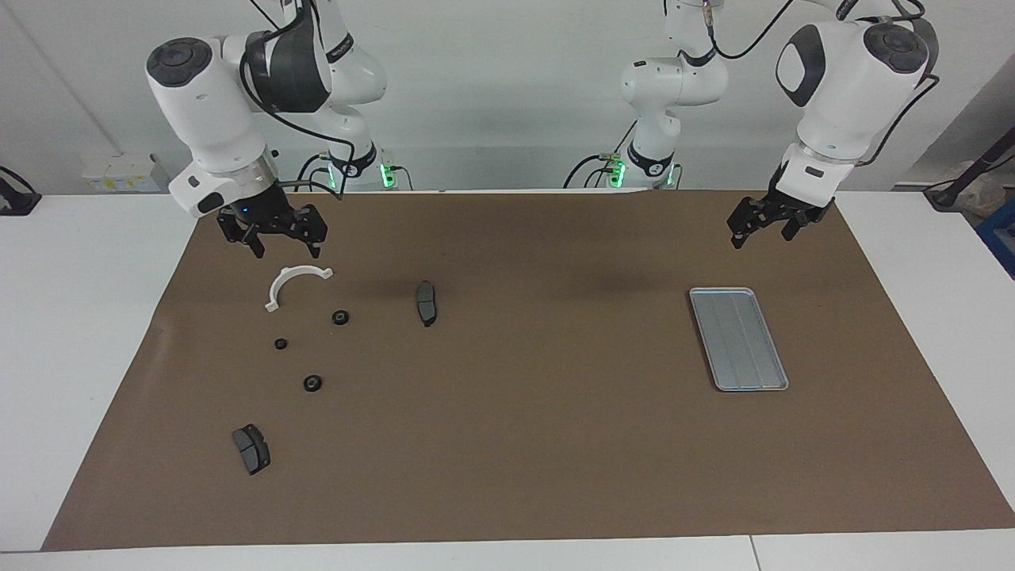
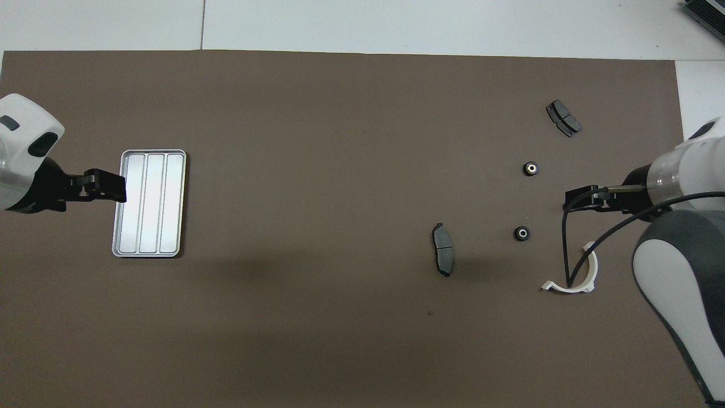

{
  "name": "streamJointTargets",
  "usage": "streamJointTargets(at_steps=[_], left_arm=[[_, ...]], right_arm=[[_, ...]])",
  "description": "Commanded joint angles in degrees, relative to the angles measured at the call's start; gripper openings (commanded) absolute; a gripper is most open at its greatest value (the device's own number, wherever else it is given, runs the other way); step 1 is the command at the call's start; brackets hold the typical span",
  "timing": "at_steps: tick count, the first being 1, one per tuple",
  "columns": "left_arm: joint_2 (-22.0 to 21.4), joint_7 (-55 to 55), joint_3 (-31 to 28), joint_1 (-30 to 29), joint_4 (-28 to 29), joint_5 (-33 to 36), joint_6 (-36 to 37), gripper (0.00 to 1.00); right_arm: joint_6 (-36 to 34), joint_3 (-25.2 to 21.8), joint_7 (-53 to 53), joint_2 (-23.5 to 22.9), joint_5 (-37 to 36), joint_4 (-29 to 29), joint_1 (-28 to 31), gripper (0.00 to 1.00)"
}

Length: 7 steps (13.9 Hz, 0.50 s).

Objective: Pick bearing gear from pile to tray
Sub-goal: 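Lower the right gripper onto the nearest black bearing gear and grasp it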

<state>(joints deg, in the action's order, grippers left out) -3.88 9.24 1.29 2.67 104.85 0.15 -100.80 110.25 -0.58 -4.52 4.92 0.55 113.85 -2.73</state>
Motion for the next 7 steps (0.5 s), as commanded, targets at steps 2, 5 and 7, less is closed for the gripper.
streamJointTargets(at_steps=[2, 5, 7], left_arm=[[-0.2, -0.5, -0.1, 0.1, 0.1, 0.4, 0.4, 1.00], [-0.2, -0.5, -0.1, 0.1, 0.1, 0.4, 0.4, 1.00], [-0.2, -0.5, -0.1, 0.1, 0.1, 0.4, 0.4, 1.00]], right_arm=[[10.1, 0.3, 2.3, -0.6, 1.0, 8.6, 0.6, 1.00], [15.2, 0.3, 2.3, -5.2, 1.0, 10.3, 0.5, 1.00], [18.3, 0.3, 2.3, -7.2, 1.0, 11.6, 0.5, 0.98]])
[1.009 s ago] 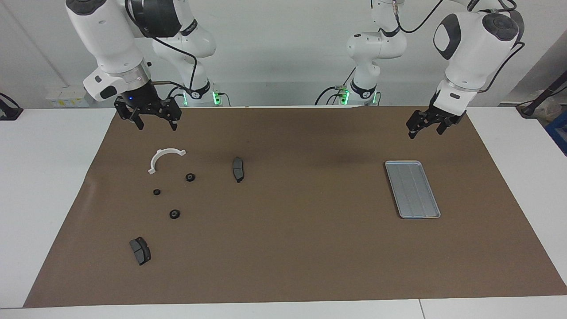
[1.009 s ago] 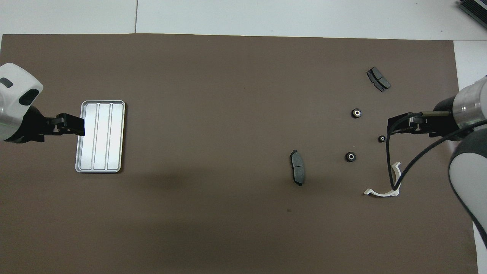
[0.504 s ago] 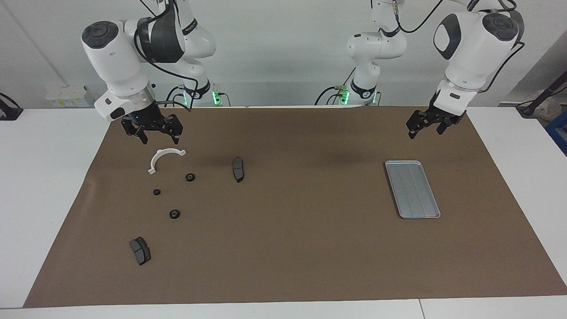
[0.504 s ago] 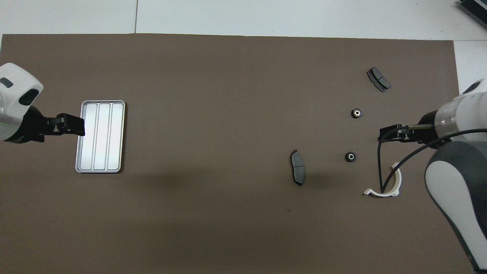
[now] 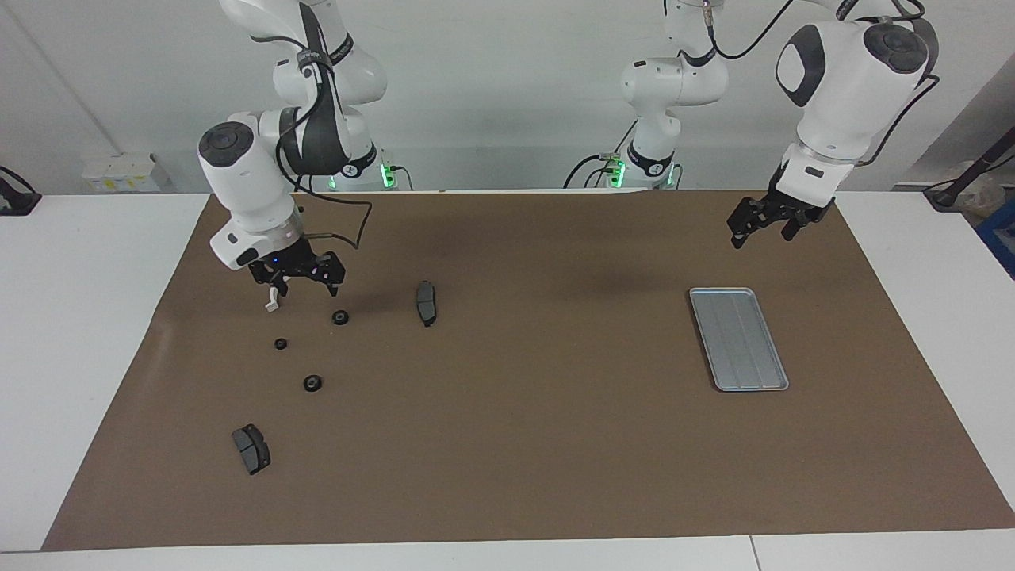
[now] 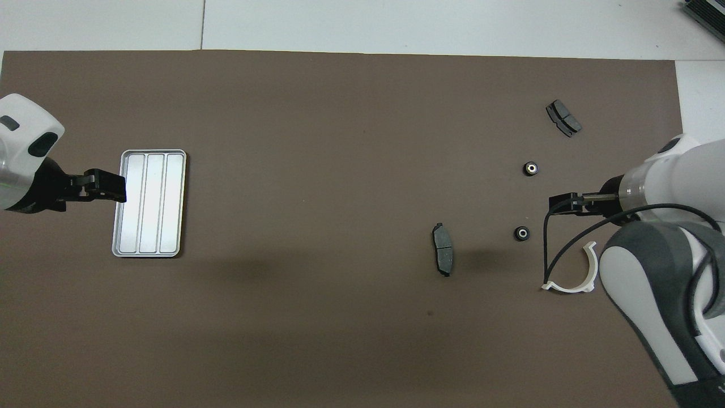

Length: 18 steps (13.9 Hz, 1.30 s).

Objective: Pick bearing gear from pile to tray
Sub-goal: 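Lower the right gripper onto the nearest black bearing gear and grasp it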

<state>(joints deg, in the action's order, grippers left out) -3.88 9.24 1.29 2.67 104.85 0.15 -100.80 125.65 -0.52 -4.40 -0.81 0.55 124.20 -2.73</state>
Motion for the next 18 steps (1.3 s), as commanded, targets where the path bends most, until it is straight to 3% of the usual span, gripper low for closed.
streamJointTargets(at_steps=[1, 5, 10, 18], left_arm=[[-0.2, -0.5, -0.1, 0.1, 0.1, 0.4, 0.4, 1.00], [-0.2, -0.5, -0.1, 0.1, 0.1, 0.4, 0.4, 1.00], [-0.2, -0.5, -0.1, 0.1, 0.1, 0.4, 0.4, 1.00], [-0.2, -0.5, -0.1, 0.2, 0.1, 0.4, 0.3, 1.00]], right_arm=[[5.2, 0.3, 2.2, -2.3, 1.0, 2.4, 0.5, 0.96], [12.0, 0.3, 2.8, -6.4, 1.0, 3.9, -0.8, 0.92], [14.5, 0.4, 2.9, -5.9, 1.0, 8.2, -1.0, 0.80], [15.3, 0.6, 2.4, -5.7, 1.0, 9.8, -1.8, 0.60]])
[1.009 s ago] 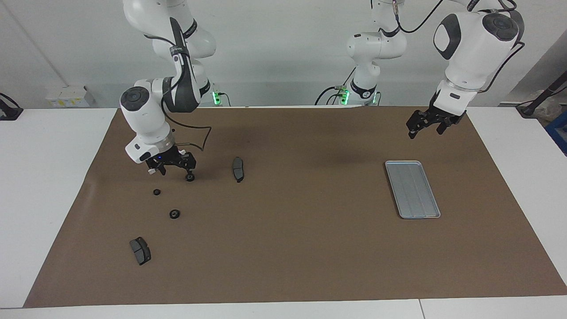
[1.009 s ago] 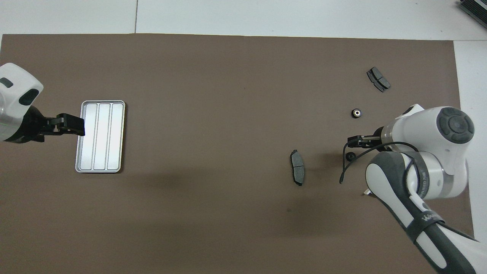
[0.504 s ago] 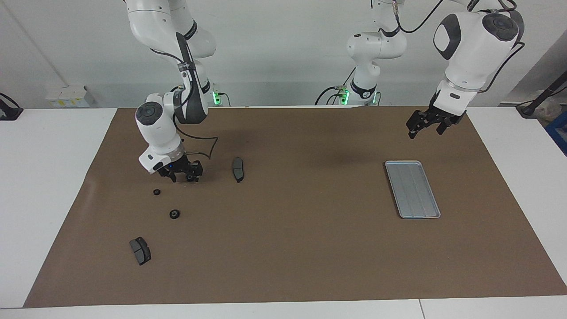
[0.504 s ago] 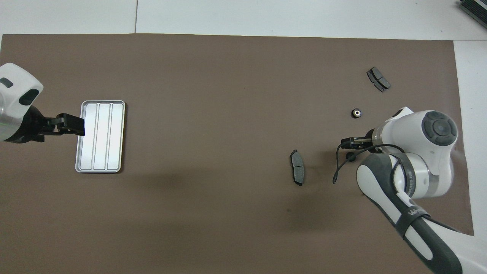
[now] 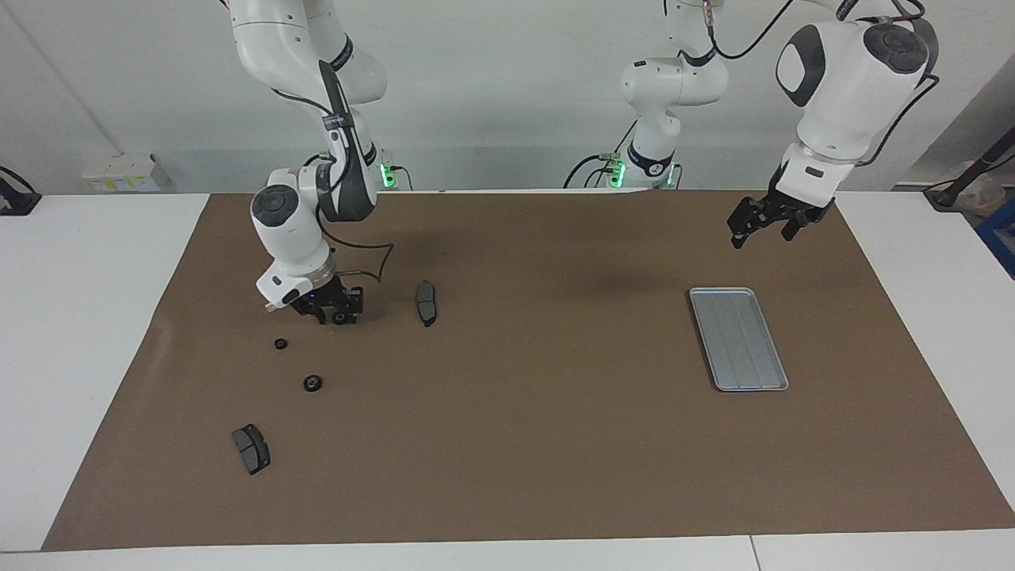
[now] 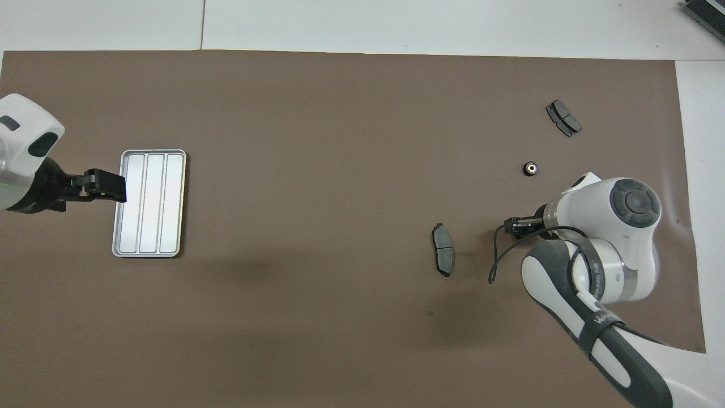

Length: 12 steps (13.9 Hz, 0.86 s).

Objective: Pick bearing gear from pile to tray
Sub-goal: 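Carry the gear with the right gripper toward the table center and release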

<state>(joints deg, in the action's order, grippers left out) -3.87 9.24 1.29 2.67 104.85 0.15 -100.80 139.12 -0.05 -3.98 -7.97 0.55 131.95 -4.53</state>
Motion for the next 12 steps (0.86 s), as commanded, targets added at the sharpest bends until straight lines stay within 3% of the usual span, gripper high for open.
streamJointTargets(at_steps=[1, 6, 10, 12], left_arm=[[-0.2, -0.5, -0.1, 0.1, 0.1, 0.4, 0.3, 1.00], [-0.3, -0.3, -0.1, 0.1, 0.2, 0.4, 0.8, 1.00], [-0.7, -0.2, -0.2, 0.1, 0.1, 0.4, 0.9, 1.00], [-0.9, -0.2, -0.6, -0.7, 0.1, 0.4, 0.6, 1.00]], right_arm=[[1.7, 0.1, 1.9, 1.5, 1.0, 2.1, 0.0, 0.53], [0.0, 0.5, 1.5, 2.6, 1.0, 1.0, -0.1, 0.12], [-5.4, 3.9, -6.0, 2.3, 1.1, -5.4, -0.6, 0.08], [-6.1, 4.1, -11.1, 1.6, 1.1, -7.8, -3.5, 0.05]])
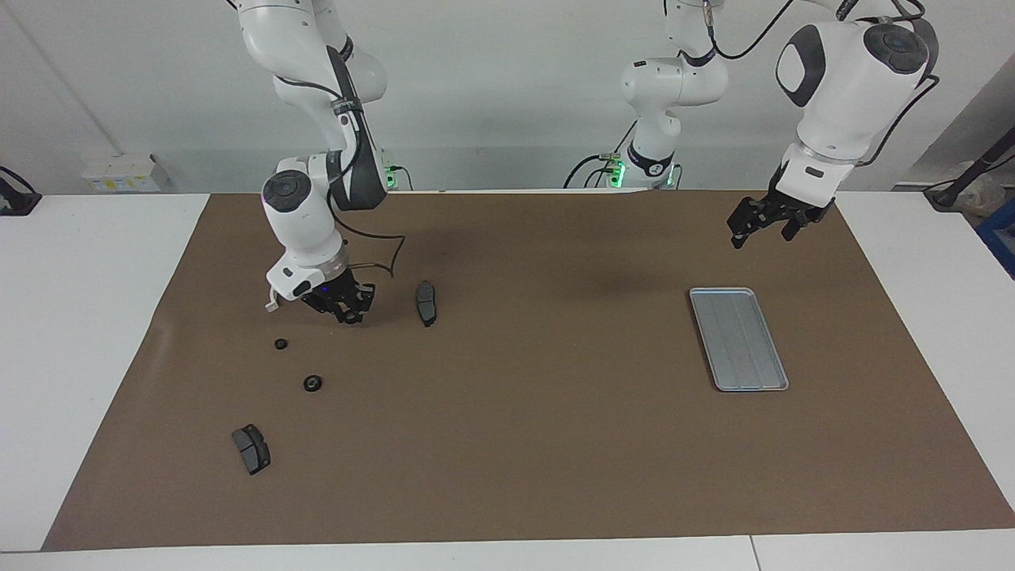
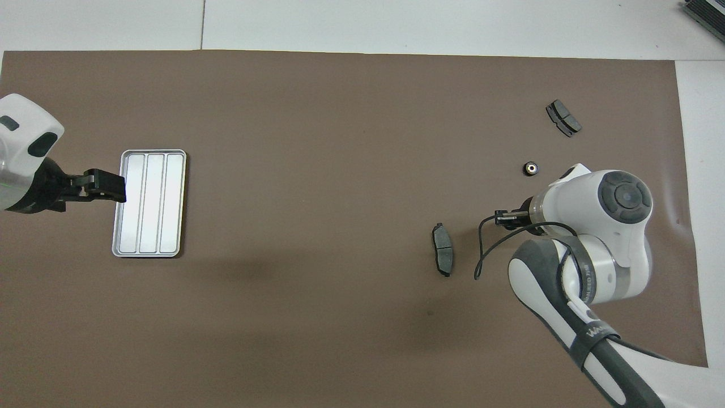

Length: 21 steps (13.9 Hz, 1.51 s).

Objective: Pick bearing gear from pile to tray
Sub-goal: 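Carry the gear with the right gripper toward the table center and release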

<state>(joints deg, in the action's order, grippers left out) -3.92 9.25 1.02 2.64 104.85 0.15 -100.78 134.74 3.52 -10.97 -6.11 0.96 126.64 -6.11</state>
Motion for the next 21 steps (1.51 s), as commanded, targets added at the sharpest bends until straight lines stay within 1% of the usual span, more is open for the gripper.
streamJointTargets(at_steps=[1, 4, 8, 10, 13, 14, 16, 19, 20, 21], left_arm=[[-0.8, -0.5, -0.2, -1.3, -0.3, 0.4, 0.4, 1.00], [-1.7, 0.0, 0.0, -0.6, -0.3, 0.4, 1.4, 1.00], [-2.3, 0.3, 0.4, 1.1, 0.8, 0.4, 1.6, 1.00], [-3.1, 0.3, 0.4, 2.6, 2.4, 0.4, 1.1, 1.00], [-3.3, 2.1, 0.4, 4.4, 2.8, 0.4, -1.0, 1.00], [-3.3, 2.1, 0.4, 4.6, 3.2, 0.4, -1.5, 1.00], [-3.3, 2.1, 0.4, 4.8, 3.6, 0.4, -2.0, 1.00], [-3.5, 2.1, 0.4, 4.8, 5.1, 0.3, -3.3, 1.00], [-4.0, 2.0, 0.4, 4.8, 6.0, 0.4, -3.8, 1.00], [-4.3, 1.2, 0.4, 4.7, 6.5, 0.3, -4.0, 1.00]], right_arm=[[-1.8, 0.5, -7.5, -0.7, 0.7, -3.4, -3.3, 0.04], [-0.8, 0.5, -17.2, -2.4, 0.7, -6.2, -8.3, 0.02], [-0.7, 0.5, -31.4, -7.9, 0.7, -13.6, -16.1, 0.01], [-0.5, 0.6, -37.2, -10.4, 0.6, -17.2, -18.7, 0.01], [-0.2, 0.5, -47.5, -18.0, -0.3, -25.8, -24.5, 0.01], [0.0, 0.4, -50.2, -20.1, -0.4, -27.7, -26.1, 0.01], [1.5, 0.5, -52.0, -21.8, -1.0, -29.0, -27.0, 0.01], [2.8, 0.5, -52.1, -23.9, -1.0, -28.9, -29.2, 0.03], [2.8, 0.4, -52.0, -23.9, -1.2, -28.2, -29.4, 0.08], [2.6, 0.5, -51.9, -23.9, -1.2, -27.9, -29.3, 0.18]])
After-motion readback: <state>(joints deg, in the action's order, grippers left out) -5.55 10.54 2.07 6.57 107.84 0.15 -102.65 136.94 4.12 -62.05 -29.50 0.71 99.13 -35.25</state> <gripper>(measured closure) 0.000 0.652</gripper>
